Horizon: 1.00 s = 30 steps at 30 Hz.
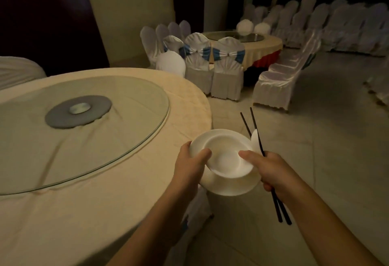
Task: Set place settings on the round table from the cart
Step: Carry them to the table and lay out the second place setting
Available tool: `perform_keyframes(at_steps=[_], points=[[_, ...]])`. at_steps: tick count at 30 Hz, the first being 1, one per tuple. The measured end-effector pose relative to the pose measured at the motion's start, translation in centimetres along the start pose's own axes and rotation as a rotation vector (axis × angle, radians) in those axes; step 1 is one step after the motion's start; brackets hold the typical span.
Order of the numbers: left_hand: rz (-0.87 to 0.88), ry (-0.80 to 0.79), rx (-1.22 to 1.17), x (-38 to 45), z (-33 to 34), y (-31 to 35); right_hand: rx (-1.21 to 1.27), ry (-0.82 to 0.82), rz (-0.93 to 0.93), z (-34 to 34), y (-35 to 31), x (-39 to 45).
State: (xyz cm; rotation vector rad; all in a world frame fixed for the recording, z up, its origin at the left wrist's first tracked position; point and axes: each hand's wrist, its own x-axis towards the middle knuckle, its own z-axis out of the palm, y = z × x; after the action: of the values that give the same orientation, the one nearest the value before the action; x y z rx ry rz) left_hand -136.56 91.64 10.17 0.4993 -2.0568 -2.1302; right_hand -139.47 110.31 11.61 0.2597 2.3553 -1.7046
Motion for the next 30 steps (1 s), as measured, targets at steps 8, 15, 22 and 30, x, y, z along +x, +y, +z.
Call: perform_keyframes(at_steps=[8, 15, 22, 30], points=[[0.001, 0.253, -0.116, 8.3, -3.7, 0.7, -0.136, -0.238, -0.077, 6.1, -6.3, 10.4], [-0.019, 0.539, -0.181, 12.2, -8.7, -1.0, -0.264, -0.531, -0.128, 14.2, -9.0, 17.4], [-0.111, 0.767, -0.202, 16.4, -9.6, -4.5, -0.362, -0.796, -0.144, 21.1, -7.7, 25.8], [-0.298, 0.957, -0.193, 19.5, -8.3, -10.5, -0.451, -1.009, -0.057, 25.9, -2.6, 32.1]])
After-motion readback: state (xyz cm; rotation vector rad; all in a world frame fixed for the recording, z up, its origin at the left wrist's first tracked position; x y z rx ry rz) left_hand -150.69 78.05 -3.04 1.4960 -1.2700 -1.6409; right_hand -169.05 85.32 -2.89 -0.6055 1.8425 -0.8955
